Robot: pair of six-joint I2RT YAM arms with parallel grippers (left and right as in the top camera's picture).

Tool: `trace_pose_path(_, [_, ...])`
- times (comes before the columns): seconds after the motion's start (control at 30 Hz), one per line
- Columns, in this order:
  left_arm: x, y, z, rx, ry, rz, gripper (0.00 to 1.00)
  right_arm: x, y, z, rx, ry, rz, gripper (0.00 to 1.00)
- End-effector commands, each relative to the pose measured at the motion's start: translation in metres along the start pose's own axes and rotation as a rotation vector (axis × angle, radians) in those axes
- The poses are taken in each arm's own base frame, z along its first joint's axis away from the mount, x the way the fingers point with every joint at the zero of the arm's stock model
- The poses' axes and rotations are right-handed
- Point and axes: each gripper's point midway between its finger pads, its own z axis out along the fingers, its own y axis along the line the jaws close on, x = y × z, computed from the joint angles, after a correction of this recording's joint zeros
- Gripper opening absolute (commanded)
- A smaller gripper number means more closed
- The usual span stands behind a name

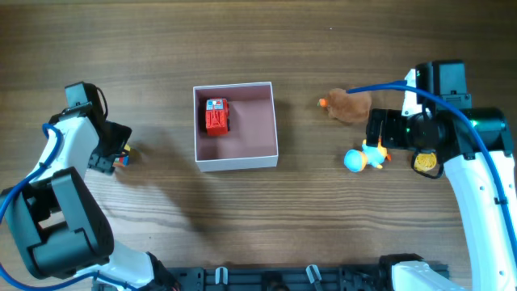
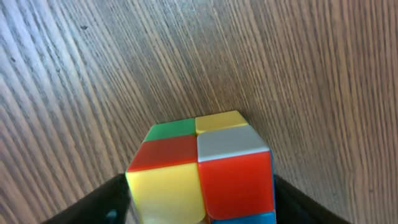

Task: Pack container
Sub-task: 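Grasp the 2x2 colour cube with the left gripper, then carry the colour cube into the box beside the truck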

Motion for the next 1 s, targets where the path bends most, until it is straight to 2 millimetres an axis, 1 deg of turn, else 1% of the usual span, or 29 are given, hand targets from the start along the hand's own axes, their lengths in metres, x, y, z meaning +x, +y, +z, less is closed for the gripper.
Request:
trace_pose_path(0.0, [-0.001, 0.005, 0.004, -0.023, -0.009, -0.008, 0.62, -0.007, -0.002, -0.004, 0.018, -0.014, -0.005, 1.0])
trace_pose_path(0.07, [-0.001, 0.005, 0.004, -0.023, -0.008, -0.008, 0.59, -0.007, -0.002, -0.004, 0.018, -0.014, -0.005, 1.0])
trace_pose_path(0.13, [-0.001, 0.005, 0.004, -0.023, -0.008, -0.008, 0.49, -0.007, -0.002, -0.004, 0.018, -0.014, -0.005, 1.0])
trace_pose_path(0.2, [-0.001, 0.005, 0.004, -0.023, -0.008, -0.008, 0.44, -0.007, -0.002, -0.004, 0.018, -0.014, -0.005, 1.0])
trace_pose_path(0.33, [-0.001, 0.005, 0.004, -0.022, -0.005, -0.007, 0.42, -0.007, -0.002, -0.004, 0.018, -0.015, -0.005, 1.0])
trace_pose_path(0.47, [0.002, 0.006, 0.002, -0.027, 0.005, 0.014, 0.25, -0.007, -0.002, -0.004, 0.018, -0.017, -0.005, 1.0])
trace_pose_path(0.53, [0.002, 0.005, -0.006, -0.02, 0.01, 0.051, 0.16, -0.008, -0.002, -0.004, 0.017, -0.021, -0.004, 1.0])
trace_pose_path(0.6, [0.002, -0.001, -0.021, -0.002, -0.002, 0.094, 0.04, -0.009, -0.002, -0.004, 0.017, -0.023, -0.004, 1.0])
trace_pose_path(0.7, [0.003, -0.019, -0.057, 0.063, -0.047, 0.185, 0.04, -0.009, -0.002, -0.004, 0.017, -0.023, -0.004, 1.0])
trace_pose_path(0.77, [0.01, -0.037, -0.093, 0.136, -0.089, 0.262, 0.04, -0.009, -0.002, -0.004, 0.017, -0.023, -0.004, 1.0])
trace_pose_path(0.8, [0.018, -0.05, -0.117, 0.191, -0.121, 0.331, 0.04, -0.009, -0.002, -0.004, 0.016, -0.023, -0.004, 1.0])
trace_pose_path(0.83, [0.025, -0.059, -0.134, 0.231, -0.14, 0.379, 0.04, -0.009, -0.001, -0.004, 0.014, -0.023, -0.004, 1.0])
trace_pose_path(0.87, [0.037, -0.07, -0.155, 0.284, -0.165, 0.437, 0.04, -0.009, -0.001, -0.004, 0.014, -0.023, -0.004, 1.0])
trace_pose_path(0.9, [0.049, -0.08, -0.17, 0.328, -0.185, 0.494, 0.04, -0.009, -0.001, -0.004, 0.014, -0.023, -0.004, 1.0])
trace_pose_path(0.93, [0.066, -0.091, -0.188, 0.383, -0.205, 0.57, 0.04, -0.009, -0.001, -0.004, 0.014, -0.023, -0.004, 1.0])
trace_pose_path(0.97, [0.084, -0.101, -0.202, 0.432, -0.214, 0.621, 0.04, -0.009, -0.001, -0.004, 0.014, -0.023, -0.004, 1.0])
